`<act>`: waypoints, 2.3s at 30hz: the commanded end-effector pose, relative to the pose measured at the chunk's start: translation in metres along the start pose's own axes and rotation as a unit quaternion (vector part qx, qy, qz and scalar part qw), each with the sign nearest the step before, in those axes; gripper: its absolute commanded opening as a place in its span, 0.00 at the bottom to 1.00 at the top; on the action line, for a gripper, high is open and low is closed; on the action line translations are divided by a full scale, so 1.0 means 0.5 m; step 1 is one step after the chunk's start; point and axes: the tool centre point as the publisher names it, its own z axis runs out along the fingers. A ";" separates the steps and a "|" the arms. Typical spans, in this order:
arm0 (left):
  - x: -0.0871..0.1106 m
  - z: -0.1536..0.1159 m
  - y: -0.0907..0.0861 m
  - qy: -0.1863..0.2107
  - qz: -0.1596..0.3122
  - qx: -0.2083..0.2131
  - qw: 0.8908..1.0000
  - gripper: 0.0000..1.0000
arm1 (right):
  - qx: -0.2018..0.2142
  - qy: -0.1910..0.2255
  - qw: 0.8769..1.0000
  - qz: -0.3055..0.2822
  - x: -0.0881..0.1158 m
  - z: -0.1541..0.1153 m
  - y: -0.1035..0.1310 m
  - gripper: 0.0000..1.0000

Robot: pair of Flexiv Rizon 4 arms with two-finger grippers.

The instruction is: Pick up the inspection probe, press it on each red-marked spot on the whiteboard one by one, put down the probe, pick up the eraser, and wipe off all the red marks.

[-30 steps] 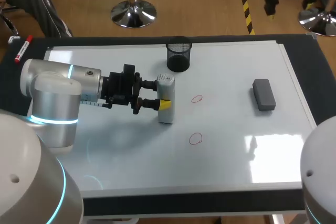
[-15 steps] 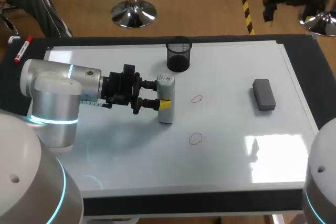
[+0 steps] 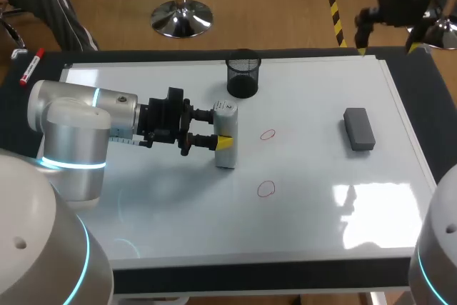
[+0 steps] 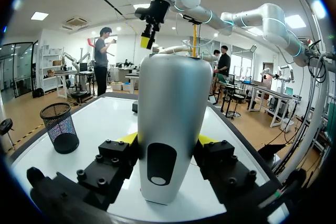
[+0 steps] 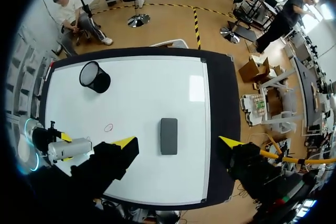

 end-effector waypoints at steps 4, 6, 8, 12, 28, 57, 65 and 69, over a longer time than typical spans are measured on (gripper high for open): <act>0.006 0.011 0.036 -0.002 0.000 0.001 1.000 0.00 | 0.006 0.002 1.000 0.003 0.008 0.026 -0.012 1.00; 0.006 0.011 0.036 -0.002 0.000 0.001 1.000 0.00 | 0.010 0.002 1.000 0.004 0.011 0.035 -0.018 1.00; 0.006 0.011 0.036 -0.002 0.000 0.001 1.000 0.00 | 0.014 0.003 1.000 0.005 0.012 0.043 -0.024 1.00; 0.006 0.011 0.036 -0.002 0.000 0.001 1.000 0.00 | 0.022 0.006 1.000 0.007 0.012 0.065 -0.038 1.00; 0.006 0.011 0.036 -0.002 0.000 0.001 1.000 0.00 | 0.053 0.031 0.998 -0.006 0.028 0.159 -0.068 1.00; 0.006 0.011 0.036 -0.002 0.000 0.001 1.000 0.00 | 0.110 0.065 0.992 -0.001 0.037 0.281 -0.118 1.00; 0.006 0.011 0.036 -0.002 0.000 0.001 1.000 0.00 | 0.113 0.068 0.991 -0.004 0.041 0.312 -0.138 1.00; 0.006 0.011 0.036 -0.002 0.000 0.001 1.000 0.00 | 0.116 0.068 0.991 -0.004 0.044 0.326 -0.146 1.00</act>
